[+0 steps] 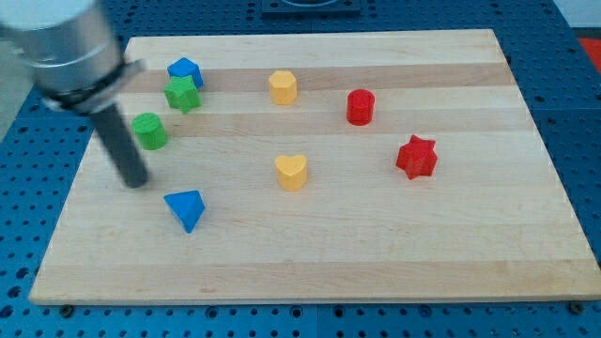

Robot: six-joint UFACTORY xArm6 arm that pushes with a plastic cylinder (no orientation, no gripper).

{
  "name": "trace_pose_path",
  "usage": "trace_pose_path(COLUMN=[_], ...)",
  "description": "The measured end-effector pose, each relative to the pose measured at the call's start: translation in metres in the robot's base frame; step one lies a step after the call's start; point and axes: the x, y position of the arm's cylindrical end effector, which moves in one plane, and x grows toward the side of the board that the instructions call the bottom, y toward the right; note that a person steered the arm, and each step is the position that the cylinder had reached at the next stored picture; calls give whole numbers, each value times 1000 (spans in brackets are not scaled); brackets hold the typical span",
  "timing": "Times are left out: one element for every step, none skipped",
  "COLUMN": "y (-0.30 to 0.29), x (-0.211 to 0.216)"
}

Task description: Move green circle into the green star

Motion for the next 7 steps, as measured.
trace_pose_path(y=[-30,-10,1,19,39,44,26], x=[-30,-61,-54,-47,-55,-60,-24])
